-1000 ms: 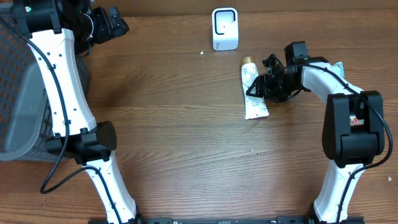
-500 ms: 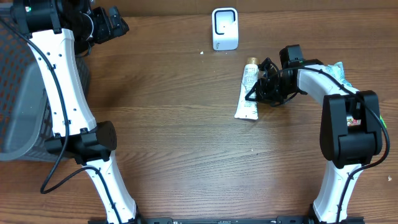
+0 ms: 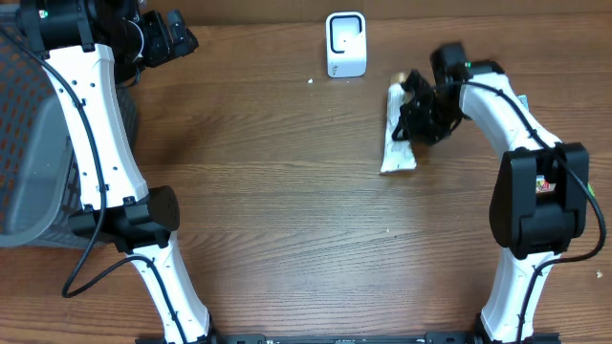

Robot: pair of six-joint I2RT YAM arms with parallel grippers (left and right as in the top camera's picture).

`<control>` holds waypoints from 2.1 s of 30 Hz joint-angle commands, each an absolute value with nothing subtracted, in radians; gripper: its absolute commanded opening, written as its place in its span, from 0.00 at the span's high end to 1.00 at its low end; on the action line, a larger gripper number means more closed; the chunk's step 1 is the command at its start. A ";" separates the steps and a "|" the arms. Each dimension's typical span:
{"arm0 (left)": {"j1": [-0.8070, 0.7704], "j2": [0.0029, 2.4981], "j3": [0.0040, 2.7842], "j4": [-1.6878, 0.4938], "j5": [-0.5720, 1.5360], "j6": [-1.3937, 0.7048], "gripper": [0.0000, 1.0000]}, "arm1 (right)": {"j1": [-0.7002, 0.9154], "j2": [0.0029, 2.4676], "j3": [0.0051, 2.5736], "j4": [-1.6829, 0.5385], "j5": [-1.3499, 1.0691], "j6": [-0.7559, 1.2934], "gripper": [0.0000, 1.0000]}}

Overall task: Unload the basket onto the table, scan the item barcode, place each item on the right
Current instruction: 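Raise the cream tube with the right gripper to the scanner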

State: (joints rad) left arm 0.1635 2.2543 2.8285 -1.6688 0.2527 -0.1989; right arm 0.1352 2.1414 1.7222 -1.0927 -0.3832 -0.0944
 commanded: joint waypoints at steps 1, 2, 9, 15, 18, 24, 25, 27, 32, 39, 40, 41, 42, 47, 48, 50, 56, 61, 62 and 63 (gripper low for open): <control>0.157 2.244 2.841 -1.667 0.252 -0.187 0.00 | 0.168 2.051 1.845 -1.119 -0.261 -0.175 0.96; 0.157 2.244 2.841 -1.667 0.252 -0.187 0.00 | 0.177 2.051 1.874 -1.130 -0.238 -0.190 0.96; 0.157 2.244 2.841 -1.667 0.252 -0.187 0.00 | 0.280 2.051 1.999 -1.067 0.092 -0.192 0.96; 0.157 2.244 2.841 -1.667 0.251 -0.187 0.00 | 0.405 2.061 2.001 -0.829 0.429 -0.312 0.96; 0.157 2.244 2.841 -1.667 0.252 -0.187 0.00 | 0.433 2.075 2.001 -0.705 0.471 -0.405 0.96; 0.157 2.244 2.841 -1.667 0.252 -0.187 0.00 | 0.426 2.120 2.000 -0.517 0.466 -0.481 0.96; 0.157 2.244 2.841 -1.667 0.252 -0.187 0.00 | 0.423 2.126 2.000 -0.490 0.465 -0.489 0.96; 0.157 2.244 2.841 -1.667 0.252 -0.187 0.00 | 0.419 2.144 2.000 -0.456 0.443 -0.557 0.96; 0.158 2.244 2.841 -1.667 0.252 -0.187 0.00 | 0.413 2.205 1.998 -0.397 0.407 -0.763 0.96; 0.157 2.244 2.841 -1.667 0.252 -0.187 0.00 | 0.406 2.318 1.998 -0.353 0.466 -0.979 0.96; 0.157 2.244 2.841 -1.667 0.252 -0.187 0.00 | 0.405 2.324 1.998 -0.347 0.481 -0.978 0.96; 0.157 2.244 2.841 -1.667 0.252 -0.187 0.00 | 0.403 2.332 1.998 -0.344 0.487 -0.978 0.96; 0.157 2.244 2.841 -1.667 0.252 -0.187 0.00 | 0.402 2.333 1.998 -0.342 0.487 -0.978 0.96; 0.157 2.244 2.841 -1.667 0.252 -0.187 0.00 | 0.379 2.337 1.998 -0.327 0.503 -0.977 0.96; 0.157 2.244 2.841 -1.667 0.252 -0.187 0.00 | 0.375 2.337 1.998 -0.321 0.506 -0.977 0.96; 0.157 2.244 2.841 -1.667 0.252 -0.187 0.00 | 0.369 2.339 1.998 -0.315 0.506 -0.977 0.96; 0.157 2.244 2.841 -1.667 0.252 -0.187 0.00 | 0.358 2.347 1.998 -0.298 0.511 -0.978 0.96; 0.159 2.244 2.841 -1.667 0.251 -0.187 0.00 | 0.358 2.356 1.998 -0.280 0.524 -1.008 0.96; 0.159 2.244 2.841 -1.667 0.252 -0.187 0.00 | 0.358 2.356 1.998 -0.279 0.524 -1.008 0.96; 0.159 2.244 2.841 -1.667 0.251 -0.187 0.00 | 0.358 2.357 1.998 -0.278 0.524 -1.008 0.96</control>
State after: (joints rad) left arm 0.1635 2.2543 2.8285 -1.6688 0.2527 -0.1989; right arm 0.3580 2.3707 1.9606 -0.3050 0.5030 -1.0042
